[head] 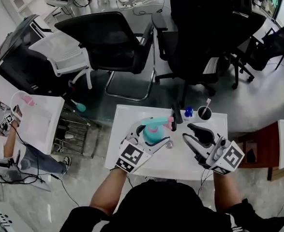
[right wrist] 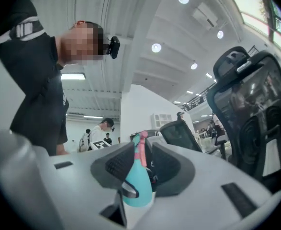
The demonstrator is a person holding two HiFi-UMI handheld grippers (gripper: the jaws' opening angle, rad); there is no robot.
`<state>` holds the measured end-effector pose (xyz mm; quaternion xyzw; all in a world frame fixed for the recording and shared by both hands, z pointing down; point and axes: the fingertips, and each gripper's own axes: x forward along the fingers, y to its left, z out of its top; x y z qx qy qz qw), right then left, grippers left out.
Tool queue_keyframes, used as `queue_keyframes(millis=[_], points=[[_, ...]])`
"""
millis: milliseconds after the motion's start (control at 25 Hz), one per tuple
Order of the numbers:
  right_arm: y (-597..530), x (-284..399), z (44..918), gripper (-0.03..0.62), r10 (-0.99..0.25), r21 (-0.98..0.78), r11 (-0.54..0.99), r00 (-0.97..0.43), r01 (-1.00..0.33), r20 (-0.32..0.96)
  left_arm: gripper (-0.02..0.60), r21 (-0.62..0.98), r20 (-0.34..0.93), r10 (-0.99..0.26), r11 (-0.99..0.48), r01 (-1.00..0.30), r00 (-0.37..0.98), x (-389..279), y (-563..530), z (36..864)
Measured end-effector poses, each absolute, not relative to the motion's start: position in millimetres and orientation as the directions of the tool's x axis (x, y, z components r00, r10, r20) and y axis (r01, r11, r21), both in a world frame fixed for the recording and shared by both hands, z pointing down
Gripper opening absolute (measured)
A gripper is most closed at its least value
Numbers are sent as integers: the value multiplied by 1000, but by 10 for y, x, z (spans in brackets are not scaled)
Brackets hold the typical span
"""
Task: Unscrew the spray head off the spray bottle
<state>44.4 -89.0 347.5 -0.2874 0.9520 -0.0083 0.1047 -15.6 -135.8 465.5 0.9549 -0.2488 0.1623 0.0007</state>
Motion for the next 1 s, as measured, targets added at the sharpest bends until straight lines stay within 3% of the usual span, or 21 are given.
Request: queue_keyframes(millis=[320,560,1000], points=[[-801,-177,3706,115,-547,17,837,-837,-547,9,394,-143,292,-568,-821,-552,769,-166,-1498,4629],[-969,-302,3748,140,-642,-81,762,-766,-643,35,396,-149,299,-646,-758,-635,702,-181,-1548,4733],[-1144,-348,3867,152,-689,-44,720,-721,-693,73,394,-136,314,-621,-778,-613,718,-68,-1453,4812]])
